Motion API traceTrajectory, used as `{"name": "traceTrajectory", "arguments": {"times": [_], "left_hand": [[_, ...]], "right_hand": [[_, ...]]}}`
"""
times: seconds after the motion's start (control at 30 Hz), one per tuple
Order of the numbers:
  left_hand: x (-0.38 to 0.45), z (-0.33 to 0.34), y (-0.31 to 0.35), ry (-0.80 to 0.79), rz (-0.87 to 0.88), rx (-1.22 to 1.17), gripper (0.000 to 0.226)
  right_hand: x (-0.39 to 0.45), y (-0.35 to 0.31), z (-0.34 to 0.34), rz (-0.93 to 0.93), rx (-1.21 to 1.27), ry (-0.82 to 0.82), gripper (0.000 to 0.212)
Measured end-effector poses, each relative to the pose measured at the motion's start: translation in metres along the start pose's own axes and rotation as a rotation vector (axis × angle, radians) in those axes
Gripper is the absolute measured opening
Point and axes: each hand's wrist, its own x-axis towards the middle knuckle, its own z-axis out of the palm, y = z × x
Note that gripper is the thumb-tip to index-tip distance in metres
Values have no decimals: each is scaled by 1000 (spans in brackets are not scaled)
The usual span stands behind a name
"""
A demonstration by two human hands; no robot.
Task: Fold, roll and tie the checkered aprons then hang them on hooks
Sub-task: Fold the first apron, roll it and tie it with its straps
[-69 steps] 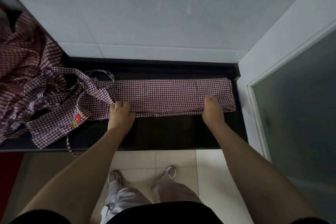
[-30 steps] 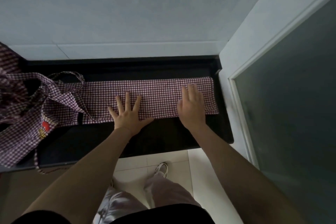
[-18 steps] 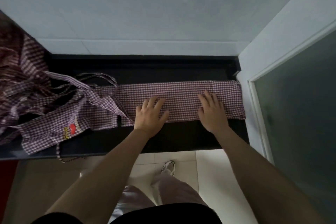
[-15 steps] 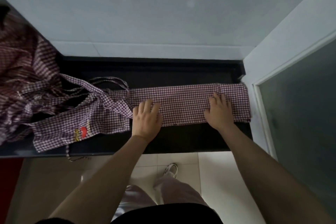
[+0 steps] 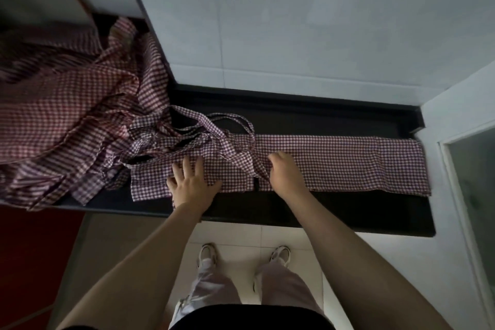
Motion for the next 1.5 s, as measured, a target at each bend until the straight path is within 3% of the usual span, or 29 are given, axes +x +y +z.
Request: {"name": "traceTrajectory", "arguments": {"times": [0.13,0.27,0.37,0.47,0.6,0.7,0.87,1.0,1.1,1.27,1.4,1.5], "left_hand": [[18,-10,-43,-89,204,152,99],[23,-24,-47,-27,228,110,68],[19,-35,-22,107,241,-8,48],[15,-39,-4,-9,298,-232,48],[16,-49,8,-106,153,-476,40],[18,-51,11,-81,147,-508,35],[18,-48,15,-41,315,-246,64],[26,-45,16,-71,281,-282,59],[32,-47,19,-117,264,-264,51],[25,-49,15,-100,442,5,68],[26,-41,11,-149,483,199,54],[31,-35,10,-144,506,263,50]], "right_hand": [[-5,0,-1,139,-100,16,26],[4,-13,-3,267,-107,-51,8],[21,-37,-9,398,82,-135,21],[37,-55,-11,603,360,-192,30],[39,-59,-14,864,678,-230,26],[26,-62,-16,649,634,-336,23],[8,-69,-4,232,220,-521,28],[0,-76,2,135,-38,-560,42],[4,-76,0,182,156,-485,29],[26,-88,-8,607,771,-331,13],[36,-94,2,756,991,-299,30],[39,-94,-4,814,1212,-262,25]]}}
